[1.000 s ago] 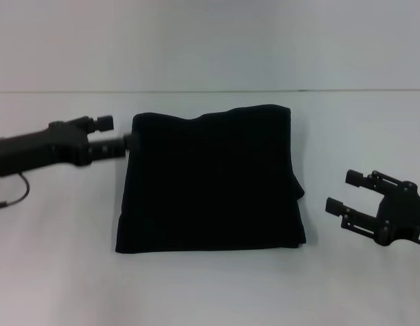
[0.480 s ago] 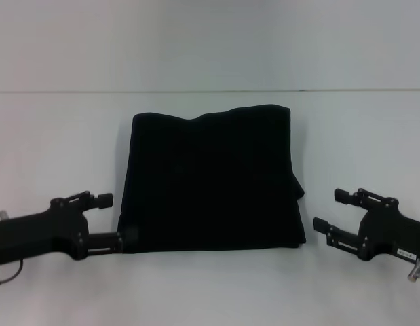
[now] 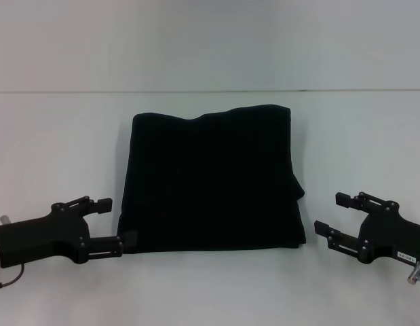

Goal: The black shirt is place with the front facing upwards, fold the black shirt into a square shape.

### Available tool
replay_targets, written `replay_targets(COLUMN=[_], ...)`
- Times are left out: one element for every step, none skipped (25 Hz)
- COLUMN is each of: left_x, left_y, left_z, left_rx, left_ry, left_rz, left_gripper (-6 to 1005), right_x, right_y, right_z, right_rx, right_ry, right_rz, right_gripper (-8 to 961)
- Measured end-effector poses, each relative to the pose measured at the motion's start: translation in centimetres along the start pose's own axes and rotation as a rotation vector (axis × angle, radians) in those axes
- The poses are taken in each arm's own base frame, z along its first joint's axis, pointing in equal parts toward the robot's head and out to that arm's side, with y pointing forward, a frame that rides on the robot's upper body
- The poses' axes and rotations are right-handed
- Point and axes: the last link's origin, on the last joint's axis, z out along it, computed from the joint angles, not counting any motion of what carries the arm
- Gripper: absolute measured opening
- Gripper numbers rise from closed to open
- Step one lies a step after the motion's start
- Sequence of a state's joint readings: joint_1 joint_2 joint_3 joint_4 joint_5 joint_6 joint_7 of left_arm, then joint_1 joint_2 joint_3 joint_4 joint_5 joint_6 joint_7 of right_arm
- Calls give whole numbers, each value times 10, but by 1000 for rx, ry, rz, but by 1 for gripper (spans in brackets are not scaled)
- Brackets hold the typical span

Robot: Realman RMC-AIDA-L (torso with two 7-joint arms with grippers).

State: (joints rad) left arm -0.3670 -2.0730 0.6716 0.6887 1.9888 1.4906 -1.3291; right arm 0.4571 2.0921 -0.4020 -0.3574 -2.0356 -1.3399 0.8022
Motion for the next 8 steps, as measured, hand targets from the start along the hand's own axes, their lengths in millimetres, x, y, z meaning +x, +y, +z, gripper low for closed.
replay_targets(left_x=[0, 0, 0, 0, 0, 0, 0, 0], left_y=[0, 0, 0, -1, -1, -1, -2, -2], left_z=[1, 1, 1, 1, 0, 0, -1, -1], left_rx=[-1, 0, 2, 3, 6, 7, 8, 11], left_ry=[-2, -2, -3, -3, -3, -4, -5, -6], left_rz=[1, 0, 0, 0, 0, 0, 1, 1], left_gripper=[938, 938, 938, 938, 938, 938, 938, 938], right_x=[0, 0, 0, 0, 0, 0, 0, 0], right_y=[0, 0, 0, 1, 1, 1, 1, 2], right_z=[0, 0, 0, 0, -1, -1, -1, -1], right_rx=[-1, -1, -2, -3, -3, -3, -4, -4], right_ry=[-1, -1, -2, -3, -3, -3, -4, -5], right_rz=[0, 0, 0, 1, 2, 3, 3, 3], right_gripper=[747, 747, 747, 747, 747, 747, 747, 747])
